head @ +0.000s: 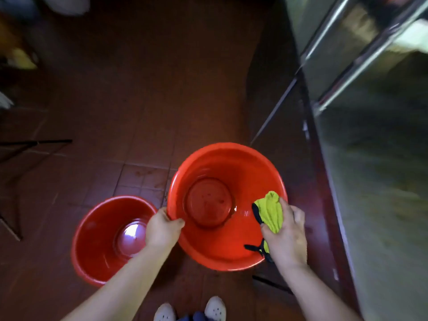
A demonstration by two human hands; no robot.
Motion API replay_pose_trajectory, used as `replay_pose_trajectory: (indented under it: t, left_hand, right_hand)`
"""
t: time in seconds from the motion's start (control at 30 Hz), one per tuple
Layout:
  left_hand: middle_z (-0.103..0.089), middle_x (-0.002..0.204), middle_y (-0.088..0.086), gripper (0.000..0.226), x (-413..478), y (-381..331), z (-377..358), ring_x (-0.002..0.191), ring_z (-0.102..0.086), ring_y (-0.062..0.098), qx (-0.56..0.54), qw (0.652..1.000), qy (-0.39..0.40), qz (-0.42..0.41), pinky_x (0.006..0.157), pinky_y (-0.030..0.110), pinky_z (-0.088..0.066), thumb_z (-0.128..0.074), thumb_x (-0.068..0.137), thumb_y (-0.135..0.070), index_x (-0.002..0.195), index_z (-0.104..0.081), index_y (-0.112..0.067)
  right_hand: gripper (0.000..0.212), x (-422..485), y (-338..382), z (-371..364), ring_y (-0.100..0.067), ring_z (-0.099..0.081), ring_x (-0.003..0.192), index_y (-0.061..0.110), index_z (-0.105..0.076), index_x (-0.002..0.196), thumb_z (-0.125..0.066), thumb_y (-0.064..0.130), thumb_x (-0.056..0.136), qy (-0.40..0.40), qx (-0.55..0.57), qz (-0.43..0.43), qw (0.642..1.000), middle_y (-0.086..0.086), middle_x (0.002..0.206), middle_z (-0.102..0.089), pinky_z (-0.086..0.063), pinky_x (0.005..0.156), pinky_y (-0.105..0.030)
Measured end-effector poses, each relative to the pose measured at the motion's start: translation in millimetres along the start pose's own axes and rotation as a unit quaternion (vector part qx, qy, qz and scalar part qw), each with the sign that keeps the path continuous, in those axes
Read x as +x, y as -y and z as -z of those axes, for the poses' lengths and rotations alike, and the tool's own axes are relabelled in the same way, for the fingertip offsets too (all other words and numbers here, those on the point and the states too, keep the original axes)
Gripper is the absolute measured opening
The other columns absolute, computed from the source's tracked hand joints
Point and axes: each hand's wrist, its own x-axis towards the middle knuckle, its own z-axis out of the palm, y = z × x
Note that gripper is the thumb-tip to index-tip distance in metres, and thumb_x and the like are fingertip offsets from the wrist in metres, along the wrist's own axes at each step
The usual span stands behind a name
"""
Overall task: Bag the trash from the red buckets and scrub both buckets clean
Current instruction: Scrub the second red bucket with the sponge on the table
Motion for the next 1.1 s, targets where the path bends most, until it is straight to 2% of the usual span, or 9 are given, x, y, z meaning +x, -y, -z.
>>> replay_pose_trajectory:
  t: [0.13, 0.33, 0.43, 0.53, 0.63, 0.83, 1.0, 1.03, 1.1]
  left_hand:
    - [-0.068, 0.07, 0.006, 0.019, -64, -104, 51, 0.071, -0.066, 0.027, -0.018, 0.996, -0.003, -0.088, 0.071, 0.043, -0.054, -0.069, 0.055, -0.018, 0.071, -0.059, -0.02]
    - [-0.068, 0.072, 0.006, 0.026, -153, -220, 82, 0.065, -0.063, 0.024, -0.069, 0.978, 0.015, -0.198, 0.069, 0.042, -0.054, -0.068, 0.05, -0.018, 0.074, -0.061, -0.025]
    - [-0.065, 0.076, 0.002, 0.028, -195, -255, 72, 0.067, -0.063, 0.019, -0.072, 0.966, 0.03, -0.247, 0.065, 0.036, -0.053, -0.071, 0.066, -0.006, 0.076, -0.059, -0.029]
    - [-0.065, 0.079, 0.001, 0.032, -227, -274, 46, 0.071, -0.064, 0.019, -0.076, 0.957, 0.042, -0.276, 0.066, 0.036, -0.055, -0.067, 0.072, -0.002, 0.077, -0.056, -0.032]
    - [-0.067, 0.082, 0.003, 0.031, -256, -283, 8, 0.077, -0.066, 0.024, -0.067, 0.953, 0.052, -0.291, 0.075, 0.046, -0.057, -0.066, 0.074, -0.005, 0.077, -0.055, -0.033]
    - [-0.065, 0.074, 0.001, 0.015, -302, -287, -84, 0.067, -0.064, 0.021, -0.001, 0.947, 0.018, -0.322, 0.065, 0.044, -0.056, -0.058, 0.075, -0.012, 0.081, -0.058, -0.026]
    - [-0.06, 0.067, 0.002, 0.007, -328, -279, -147, 0.063, -0.06, 0.022, 0.042, 0.94, -0.014, -0.337, 0.058, 0.039, -0.05, -0.056, 0.078, -0.012, 0.077, -0.055, -0.019]
    - [-0.058, 0.065, 0.002, 0.007, -333, -277, -157, 0.062, -0.058, 0.022, 0.049, 0.937, -0.023, -0.346, 0.057, 0.038, -0.048, -0.056, 0.078, -0.012, 0.075, -0.053, -0.018]
    - [-0.055, 0.062, 0.0, 0.011, -340, -273, -175, 0.06, -0.054, 0.02, 0.067, 0.929, -0.041, -0.363, 0.054, 0.034, -0.043, -0.058, 0.077, -0.012, 0.073, -0.049, -0.017]
  right_hand:
    - [0.079, -2, 33, 103, -0.016, -0.041, 0.116, 0.022, -0.04, 0.141, -0.075, 0.016, 0.071, -0.081, -0.032, 0.084, 0.993, 0.0, 0.128, -0.037, -0.044, 0.093, -0.037]
    - [0.086, -12, 42, 239, -0.032, -0.055, 0.103, 0.02, -0.042, 0.135, -0.083, 0.016, 0.06, -0.194, -0.179, 0.265, 0.927, -0.003, 0.121, -0.04, -0.05, 0.083, -0.043]
    - [0.084, -23, 28, 292, -0.033, -0.056, 0.101, 0.018, -0.045, 0.136, -0.083, 0.017, 0.061, -0.24, -0.236, 0.301, 0.892, -0.006, 0.122, -0.044, -0.051, 0.08, -0.044]
    - [0.084, -34, -5, 330, -0.033, -0.056, 0.102, 0.017, -0.045, 0.137, -0.083, 0.016, 0.062, -0.26, -0.255, 0.307, 0.88, -0.006, 0.124, -0.043, -0.051, 0.081, -0.045]
    - [0.085, -34, -49, 356, -0.034, -0.057, 0.103, 0.017, -0.045, 0.137, -0.085, 0.015, 0.062, -0.255, -0.268, 0.287, 0.884, -0.009, 0.124, -0.046, -0.052, 0.082, -0.046]
    - [0.084, -19, -146, 381, -0.031, -0.06, 0.104, 0.016, -0.052, 0.134, -0.088, 0.016, 0.059, -0.182, -0.262, 0.204, 0.926, -0.01, 0.12, -0.055, -0.053, 0.082, -0.044]
    - [0.069, -8, -200, 380, -0.026, -0.046, 0.119, 0.024, -0.038, 0.143, -0.069, 0.021, 0.082, -0.09, -0.234, 0.173, 0.952, -0.002, 0.137, -0.042, -0.04, 0.1, -0.037]
    - [0.068, -5, -209, 378, -0.026, -0.048, 0.118, 0.024, -0.04, 0.142, -0.07, 0.021, 0.081, -0.077, -0.24, 0.175, 0.952, -0.001, 0.137, -0.042, -0.041, 0.1, -0.037]
    - [0.067, 4, -224, 369, -0.027, -0.057, 0.102, 0.023, -0.053, 0.129, -0.08, 0.02, 0.068, -0.071, -0.272, 0.187, 0.941, -0.004, 0.129, -0.051, -0.051, 0.086, -0.04]
